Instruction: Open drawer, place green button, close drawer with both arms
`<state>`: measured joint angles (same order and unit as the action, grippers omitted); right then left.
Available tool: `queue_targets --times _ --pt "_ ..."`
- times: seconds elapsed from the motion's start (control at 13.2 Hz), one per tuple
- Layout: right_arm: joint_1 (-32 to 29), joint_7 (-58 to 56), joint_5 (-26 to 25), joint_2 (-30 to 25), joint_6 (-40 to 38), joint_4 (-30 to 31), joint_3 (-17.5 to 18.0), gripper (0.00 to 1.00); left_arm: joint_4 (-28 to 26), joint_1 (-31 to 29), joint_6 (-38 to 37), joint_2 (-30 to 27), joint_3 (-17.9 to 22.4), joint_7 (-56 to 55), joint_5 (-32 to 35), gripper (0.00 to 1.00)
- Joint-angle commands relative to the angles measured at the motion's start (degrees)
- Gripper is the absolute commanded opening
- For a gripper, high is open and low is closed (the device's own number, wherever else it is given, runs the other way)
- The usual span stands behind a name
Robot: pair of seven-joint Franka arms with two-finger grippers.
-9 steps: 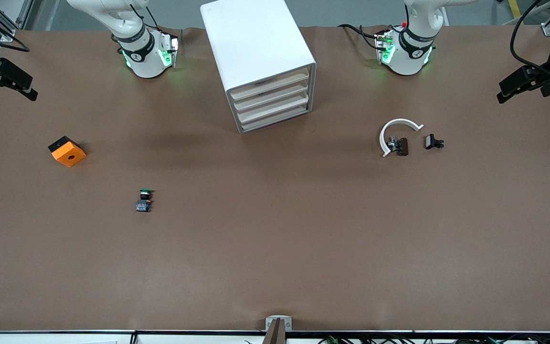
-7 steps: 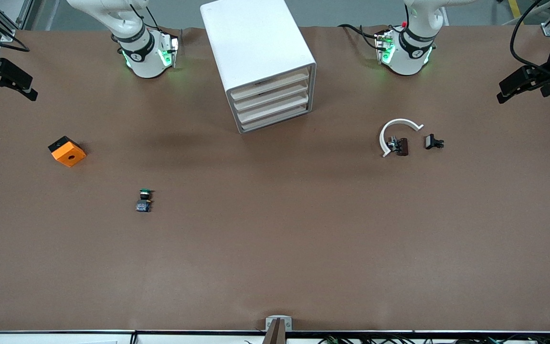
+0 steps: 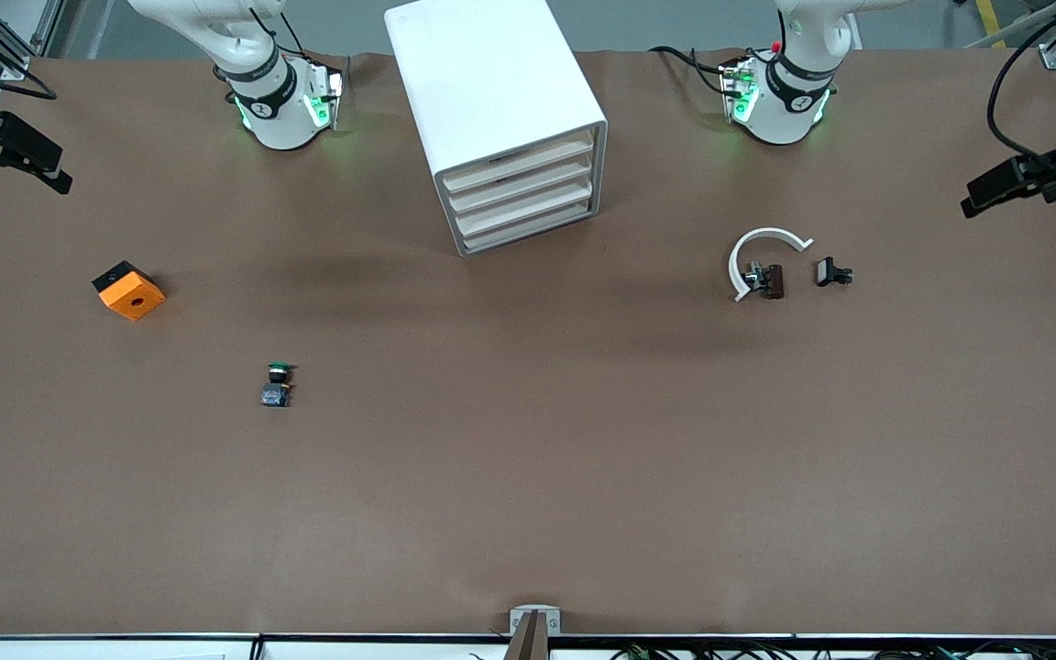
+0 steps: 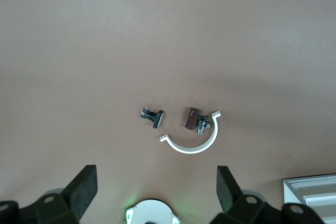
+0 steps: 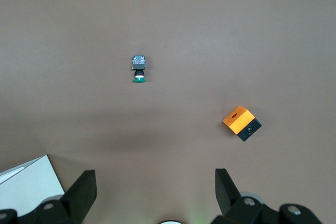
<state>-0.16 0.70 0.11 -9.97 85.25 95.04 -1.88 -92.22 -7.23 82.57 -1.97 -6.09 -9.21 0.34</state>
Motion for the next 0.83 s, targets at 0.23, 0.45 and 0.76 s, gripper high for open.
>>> queue_targets --times 0.23,0.45,0.76 --pt "2.09 -0.44 -0.72 1.7 1.49 -0.74 0.48 1.0 5.29 0.81 -0.12 14.26 -0.59 -3.24 -3.4 1.0" --pt "5.42 -0.26 -0.72 4.94 2.72 -0.74 0.48 1.0 6.26 1.08 0.4 21.63 -0.68 -15.62 -10.24 1.0" --pt "6.49 -0.43 -0.72 10.56 2.38 -0.39 0.48 1.0 7.58 5.02 4.17 30.53 -0.85 -32.67 -15.19 1.0"
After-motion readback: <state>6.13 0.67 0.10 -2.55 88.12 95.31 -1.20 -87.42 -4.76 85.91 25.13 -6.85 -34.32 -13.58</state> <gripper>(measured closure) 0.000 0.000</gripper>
